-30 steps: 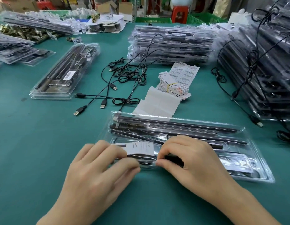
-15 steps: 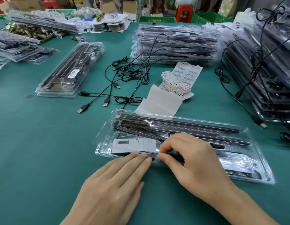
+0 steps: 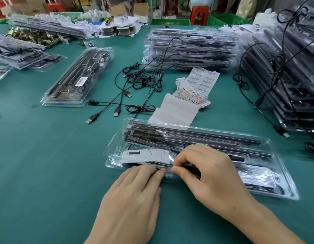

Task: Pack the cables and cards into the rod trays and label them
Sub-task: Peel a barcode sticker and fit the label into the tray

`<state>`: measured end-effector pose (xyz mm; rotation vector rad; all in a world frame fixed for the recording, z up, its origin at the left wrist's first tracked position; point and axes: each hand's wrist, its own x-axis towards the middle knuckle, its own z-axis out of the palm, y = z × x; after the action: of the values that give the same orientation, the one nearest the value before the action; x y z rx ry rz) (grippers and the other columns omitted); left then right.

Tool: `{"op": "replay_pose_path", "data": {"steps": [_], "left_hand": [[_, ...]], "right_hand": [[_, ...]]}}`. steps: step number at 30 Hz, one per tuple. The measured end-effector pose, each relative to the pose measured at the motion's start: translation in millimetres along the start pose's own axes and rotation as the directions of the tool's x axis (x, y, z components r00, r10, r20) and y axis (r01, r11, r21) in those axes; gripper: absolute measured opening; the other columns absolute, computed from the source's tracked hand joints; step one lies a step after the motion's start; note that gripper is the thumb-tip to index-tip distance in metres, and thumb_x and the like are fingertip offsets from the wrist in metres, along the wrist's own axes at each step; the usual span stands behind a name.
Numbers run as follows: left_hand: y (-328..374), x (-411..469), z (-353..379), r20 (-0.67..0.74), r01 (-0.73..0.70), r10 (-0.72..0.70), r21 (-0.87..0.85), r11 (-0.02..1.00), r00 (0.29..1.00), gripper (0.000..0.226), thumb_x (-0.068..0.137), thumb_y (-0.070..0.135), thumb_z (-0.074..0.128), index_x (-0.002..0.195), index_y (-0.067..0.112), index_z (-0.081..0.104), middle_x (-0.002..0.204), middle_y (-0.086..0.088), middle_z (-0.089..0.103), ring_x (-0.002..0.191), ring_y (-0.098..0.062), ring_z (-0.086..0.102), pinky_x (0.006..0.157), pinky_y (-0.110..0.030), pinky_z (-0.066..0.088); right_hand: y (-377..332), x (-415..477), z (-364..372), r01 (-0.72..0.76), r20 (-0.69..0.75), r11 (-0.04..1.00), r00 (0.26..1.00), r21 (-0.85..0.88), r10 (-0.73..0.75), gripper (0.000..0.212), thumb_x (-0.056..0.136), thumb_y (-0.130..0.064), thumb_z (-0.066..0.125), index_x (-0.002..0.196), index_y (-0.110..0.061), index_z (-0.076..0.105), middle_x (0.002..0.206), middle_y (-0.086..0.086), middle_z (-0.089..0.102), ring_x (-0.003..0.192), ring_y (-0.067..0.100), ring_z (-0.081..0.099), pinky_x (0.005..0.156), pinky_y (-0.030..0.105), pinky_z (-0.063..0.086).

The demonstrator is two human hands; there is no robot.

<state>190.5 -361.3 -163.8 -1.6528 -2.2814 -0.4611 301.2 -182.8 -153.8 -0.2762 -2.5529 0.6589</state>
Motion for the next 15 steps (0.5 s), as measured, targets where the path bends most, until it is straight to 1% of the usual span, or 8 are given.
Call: {"op": "replay_pose_path", "data": {"steps": [3, 7, 9, 12, 15], "left_hand": [[7.3, 1.2, 5.5, -0.037, 0.064, -0.061, 0.073, 0.995, 0.997, 0.034, 0.09, 0.023, 0.05, 0.107, 0.014, 0.078, 0.095, 0.002, 0.069, 0.089, -0.024, 0.071, 0.091, -0.035, 0.045], [11.3, -0.7, 6.8, -0.018, 0.103, -0.102, 0.126, 0.987, 0.995, 0.035, 0.088, 0.028, 0.05, 0.107, 0.019, 0.078, 0.1, 0.006, 0.071, 0.096, -0.022, 0.073, 0.094, -0.041, 0.044], [10.2, -2.7, 7.9, -0.036, 0.069, -0.066, 0.099, 0.993, 0.997, 0.038, 0.086, 0.024, 0.05, 0.109, 0.016, 0.079, 0.104, 0.005, 0.074, 0.098, -0.022, 0.074, 0.093, -0.039, 0.044], [4.8, -2.5, 6.5, -0.131, 0.004, -0.002, 0.015, 1.0, 0.991, 0.037, 0.083, 0.014, 0.053, 0.106, 0.011, 0.081, 0.106, 0.002, 0.077, 0.096, -0.02, 0.076, 0.089, -0.034, 0.047], [-4.5, -7.7, 0.4, -0.18, -0.03, 0.013, -0.093, 0.995, 0.984, 0.032, 0.084, 0.012, 0.055, 0.1, 0.016, 0.083, 0.109, 0.007, 0.077, 0.103, -0.013, 0.074, 0.091, -0.029, 0.051]], "right_hand": [[-0.3, -0.7, 0.4, -0.003, 0.007, 1.0, 1.0, -0.005, 0.003, 0.013, 0.088, -0.023, 0.078, 0.084, -0.026, 0.065, 0.082, -0.018, 0.06, 0.079, 0.005, 0.055, 0.071, 0.024, 0.046], [-0.2, -0.8, 0.9, -0.002, 0.016, 1.0, 1.0, -0.013, 0.003, 0.012, 0.088, -0.024, 0.077, 0.084, -0.026, 0.065, 0.082, -0.018, 0.06, 0.079, 0.004, 0.055, 0.071, 0.023, 0.046], [0.1, -0.9, 1.4, -0.005, 0.019, 1.0, 1.0, -0.017, 0.005, 0.012, 0.088, -0.025, 0.076, 0.084, -0.027, 0.065, 0.082, -0.019, 0.06, 0.079, 0.004, 0.055, 0.071, 0.023, 0.046], [-0.2, -1.7, 1.9, -0.004, 0.02, 1.0, 1.0, -0.024, 0.004, 0.014, 0.088, -0.026, 0.076, 0.083, -0.028, 0.063, 0.083, -0.019, 0.058, 0.079, 0.003, 0.053, 0.071, 0.021, 0.045], [-0.8, -2.3, 3.2, 0.007, 0.026, 0.999, 1.0, -0.04, -0.006, 0.013, 0.089, -0.028, 0.073, 0.083, -0.029, 0.061, 0.085, -0.019, 0.057, 0.08, 0.004, 0.053, 0.071, 0.021, 0.044]]}}
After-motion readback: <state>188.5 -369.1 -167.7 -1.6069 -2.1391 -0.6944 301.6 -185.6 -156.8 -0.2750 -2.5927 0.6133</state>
